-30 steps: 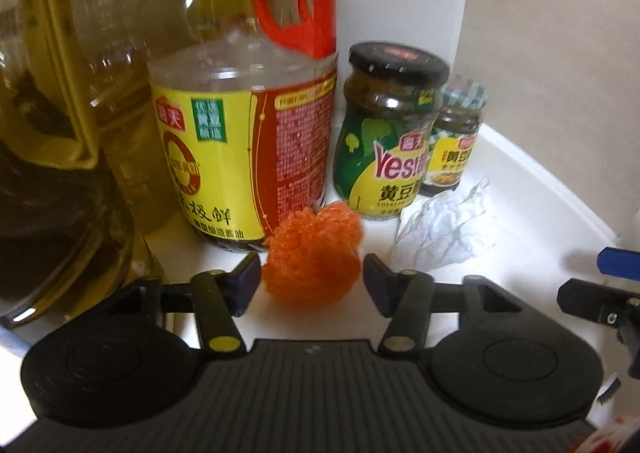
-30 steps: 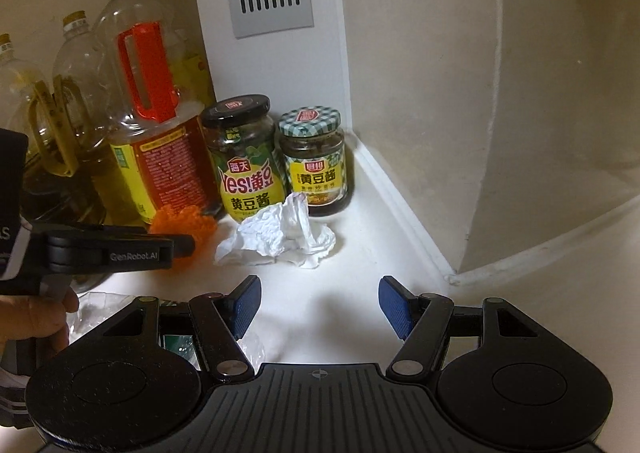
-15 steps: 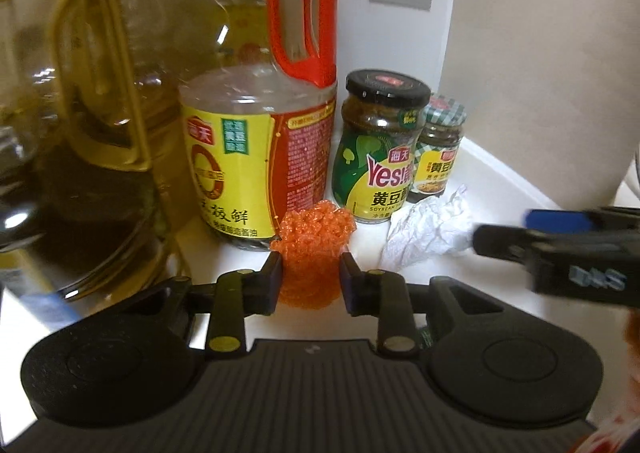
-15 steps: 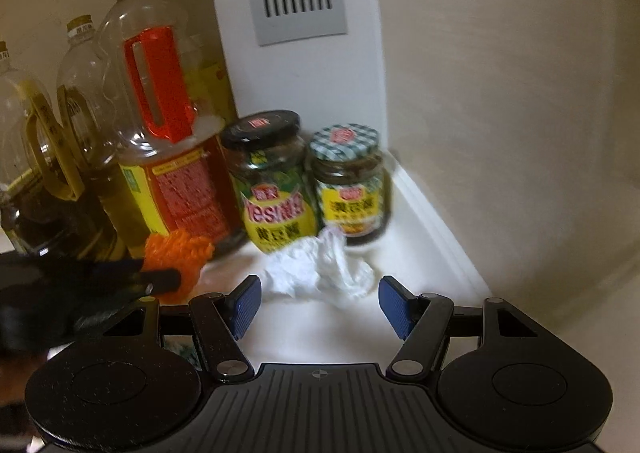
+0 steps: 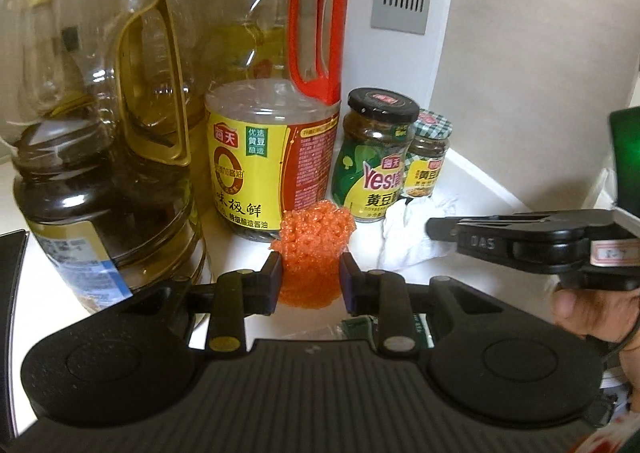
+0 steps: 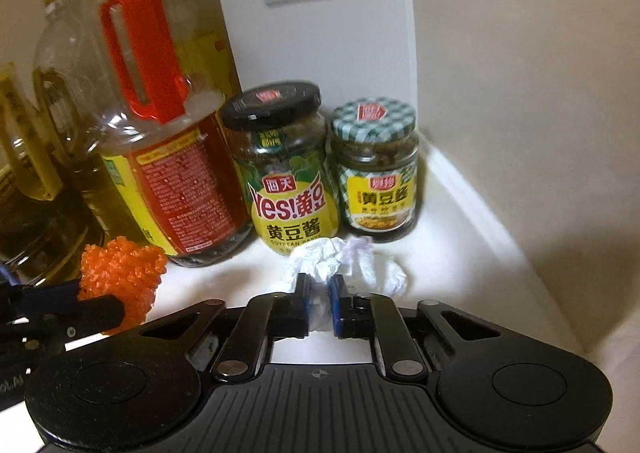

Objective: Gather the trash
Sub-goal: 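Grasp the orange scrubber with the left gripper while the right gripper grasps the crumpled tissue, then carry the scrubber and tissue down over the wastebasket, then open both grippers to drop the scrubber and tissue into the wastebasket, then move both open grippers back up toward the water bottle and toothbrush, then grasp the crushed clear water bottle around its green label with the left gripper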

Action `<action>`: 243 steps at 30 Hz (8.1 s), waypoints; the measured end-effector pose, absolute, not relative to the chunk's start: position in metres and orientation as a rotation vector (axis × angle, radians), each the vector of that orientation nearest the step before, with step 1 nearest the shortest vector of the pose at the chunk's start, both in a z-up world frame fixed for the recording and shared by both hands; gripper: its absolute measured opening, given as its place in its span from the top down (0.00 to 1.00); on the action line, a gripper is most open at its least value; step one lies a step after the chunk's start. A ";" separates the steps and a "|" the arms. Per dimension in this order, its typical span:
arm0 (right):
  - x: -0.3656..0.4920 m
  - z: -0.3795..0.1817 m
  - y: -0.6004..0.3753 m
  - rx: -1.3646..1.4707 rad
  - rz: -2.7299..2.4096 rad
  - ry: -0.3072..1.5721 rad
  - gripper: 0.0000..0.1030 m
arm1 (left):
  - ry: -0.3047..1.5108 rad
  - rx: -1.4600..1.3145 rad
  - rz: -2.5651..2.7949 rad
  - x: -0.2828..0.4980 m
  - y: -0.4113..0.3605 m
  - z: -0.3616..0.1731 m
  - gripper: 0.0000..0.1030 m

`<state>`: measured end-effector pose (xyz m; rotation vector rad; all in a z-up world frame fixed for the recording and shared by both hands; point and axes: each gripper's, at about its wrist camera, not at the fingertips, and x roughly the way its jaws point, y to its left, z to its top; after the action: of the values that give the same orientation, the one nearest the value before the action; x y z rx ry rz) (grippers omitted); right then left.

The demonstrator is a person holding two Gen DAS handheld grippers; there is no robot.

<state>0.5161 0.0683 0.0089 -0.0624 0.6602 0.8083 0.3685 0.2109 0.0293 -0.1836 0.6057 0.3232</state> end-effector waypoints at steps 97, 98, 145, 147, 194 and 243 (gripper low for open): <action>0.175 -0.120 -0.166 -0.406 0.833 0.996 0.92 | 1.107 -0.351 0.077 0.103 0.018 -0.110 0.74; 0.176 -0.120 -0.166 -0.406 0.832 0.996 0.92 | 1.108 -0.353 0.078 0.103 0.018 -0.110 0.74; 0.198 -0.130 -0.155 -0.420 0.847 0.969 0.44 | 1.088 -0.441 0.186 0.096 0.050 -0.142 0.42; 0.195 -0.130 -0.156 -0.424 0.844 0.973 0.44 | 1.084 -0.437 0.183 0.093 0.050 -0.141 0.42; 0.236 0.019 -0.173 -0.217 0.883 0.572 0.44 | 0.696 -0.247 0.162 0.109 0.059 0.025 0.41; 0.422 -0.011 0.007 -0.186 0.762 0.721 0.62 | 0.997 0.167 -0.205 0.356 0.194 0.006 0.15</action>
<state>0.4215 0.0071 -0.0113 -0.1864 0.7210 0.7622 0.3562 0.1938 0.0063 0.1666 0.9973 -0.2045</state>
